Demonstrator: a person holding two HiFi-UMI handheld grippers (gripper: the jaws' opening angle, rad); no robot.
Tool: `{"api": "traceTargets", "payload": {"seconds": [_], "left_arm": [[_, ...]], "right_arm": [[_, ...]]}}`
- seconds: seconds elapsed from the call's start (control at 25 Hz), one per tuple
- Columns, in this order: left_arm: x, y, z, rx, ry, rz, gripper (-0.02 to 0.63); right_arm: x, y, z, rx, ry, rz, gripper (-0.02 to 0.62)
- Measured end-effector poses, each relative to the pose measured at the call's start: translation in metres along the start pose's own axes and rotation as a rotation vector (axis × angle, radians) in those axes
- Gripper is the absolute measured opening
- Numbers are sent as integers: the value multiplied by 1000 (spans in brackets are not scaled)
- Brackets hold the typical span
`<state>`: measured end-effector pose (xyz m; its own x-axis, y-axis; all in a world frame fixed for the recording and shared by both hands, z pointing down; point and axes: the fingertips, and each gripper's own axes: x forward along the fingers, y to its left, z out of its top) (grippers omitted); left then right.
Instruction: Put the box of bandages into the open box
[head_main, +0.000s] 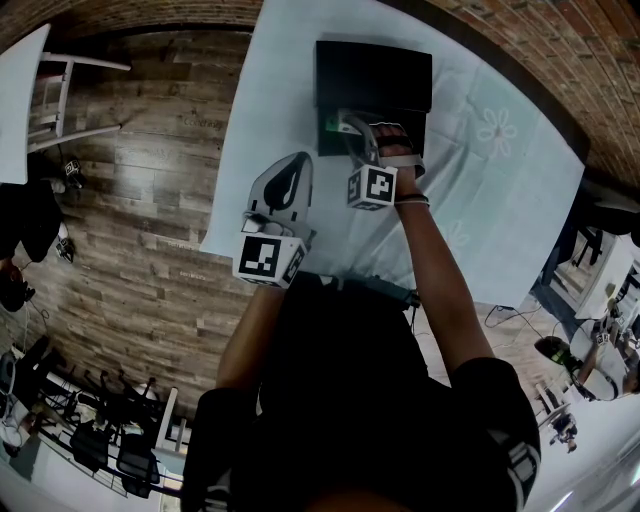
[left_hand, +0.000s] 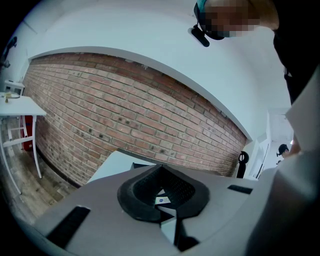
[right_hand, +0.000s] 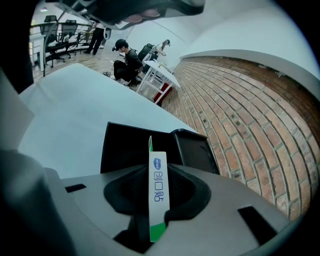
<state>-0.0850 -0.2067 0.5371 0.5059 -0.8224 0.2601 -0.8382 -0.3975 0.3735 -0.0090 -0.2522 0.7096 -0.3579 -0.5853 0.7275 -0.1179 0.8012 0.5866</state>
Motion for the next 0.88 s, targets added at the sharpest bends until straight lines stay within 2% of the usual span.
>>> {"api": "traceTargets", "payload": {"seconds": [0.2, 0.88], "left_arm": [[0, 0, 1, -3, 2, 0, 32], [-6, 3, 0, -9, -1, 14, 32]], "right_arm": [[-1, 2, 1, 47, -2, 40, 160], [-18, 9, 7, 121, -33, 116, 175]]}}
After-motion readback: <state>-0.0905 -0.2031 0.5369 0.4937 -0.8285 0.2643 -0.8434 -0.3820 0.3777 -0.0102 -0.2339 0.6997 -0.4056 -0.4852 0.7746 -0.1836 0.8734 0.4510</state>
